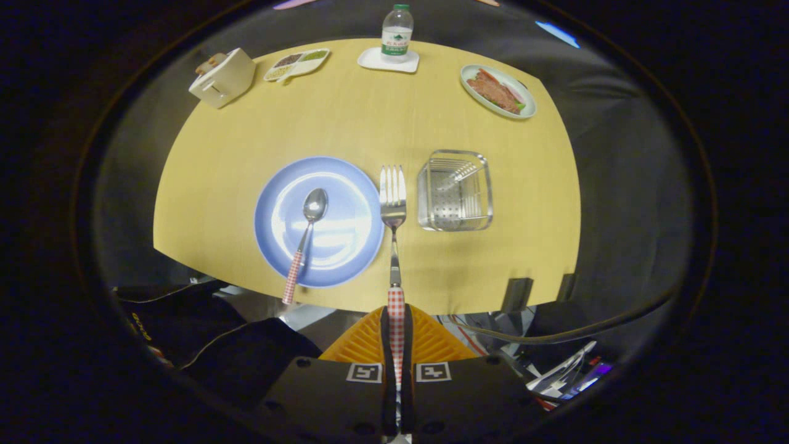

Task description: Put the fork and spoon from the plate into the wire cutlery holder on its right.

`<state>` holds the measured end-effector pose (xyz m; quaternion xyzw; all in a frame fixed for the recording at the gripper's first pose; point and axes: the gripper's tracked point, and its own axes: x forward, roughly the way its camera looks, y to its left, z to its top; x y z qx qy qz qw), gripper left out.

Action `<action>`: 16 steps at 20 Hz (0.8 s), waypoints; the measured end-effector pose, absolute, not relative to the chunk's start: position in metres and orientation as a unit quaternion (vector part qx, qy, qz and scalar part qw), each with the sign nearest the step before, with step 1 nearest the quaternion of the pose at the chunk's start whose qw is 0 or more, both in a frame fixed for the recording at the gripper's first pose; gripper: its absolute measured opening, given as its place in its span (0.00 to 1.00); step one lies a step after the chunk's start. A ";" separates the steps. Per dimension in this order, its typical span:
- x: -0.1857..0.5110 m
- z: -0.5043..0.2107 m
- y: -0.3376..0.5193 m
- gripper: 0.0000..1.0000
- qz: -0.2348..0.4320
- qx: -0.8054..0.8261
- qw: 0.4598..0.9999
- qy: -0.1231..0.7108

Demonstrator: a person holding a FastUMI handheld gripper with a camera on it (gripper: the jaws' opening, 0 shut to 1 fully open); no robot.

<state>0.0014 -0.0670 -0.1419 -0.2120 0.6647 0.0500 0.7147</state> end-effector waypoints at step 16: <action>0.078 -0.179 -0.125 0.07 0.069 -0.361 0.503 0.783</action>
